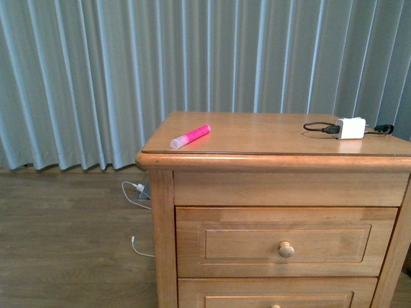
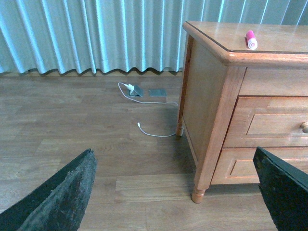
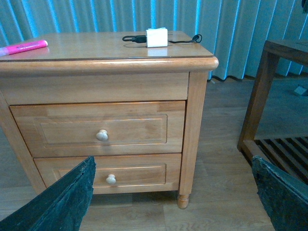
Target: Place pink marker in drawer with both arms
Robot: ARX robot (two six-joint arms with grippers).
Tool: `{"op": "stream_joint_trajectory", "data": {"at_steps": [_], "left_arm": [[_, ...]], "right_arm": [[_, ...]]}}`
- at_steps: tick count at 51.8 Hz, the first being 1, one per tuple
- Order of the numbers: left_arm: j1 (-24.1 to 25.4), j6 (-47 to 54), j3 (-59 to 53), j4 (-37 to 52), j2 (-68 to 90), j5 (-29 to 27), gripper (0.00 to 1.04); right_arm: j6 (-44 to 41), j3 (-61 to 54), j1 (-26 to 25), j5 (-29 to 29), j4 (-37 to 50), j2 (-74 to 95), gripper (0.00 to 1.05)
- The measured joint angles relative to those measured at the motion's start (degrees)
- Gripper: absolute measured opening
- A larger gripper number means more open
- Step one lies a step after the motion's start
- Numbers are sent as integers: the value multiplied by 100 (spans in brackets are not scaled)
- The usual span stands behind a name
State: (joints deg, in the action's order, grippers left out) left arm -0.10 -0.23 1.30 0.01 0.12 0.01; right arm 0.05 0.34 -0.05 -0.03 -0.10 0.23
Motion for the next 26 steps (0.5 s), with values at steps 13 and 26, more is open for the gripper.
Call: {"op": "stream_joint_trajectory", "data": {"at_steps": [13, 26], "left_arm": [[0, -2, 0, 0, 0, 0, 99], [0, 0, 0, 0, 0, 0, 99]], "right_arm": [[0, 0, 0, 0, 0, 0, 96], [0, 0, 0, 0, 0, 0, 96]]}}
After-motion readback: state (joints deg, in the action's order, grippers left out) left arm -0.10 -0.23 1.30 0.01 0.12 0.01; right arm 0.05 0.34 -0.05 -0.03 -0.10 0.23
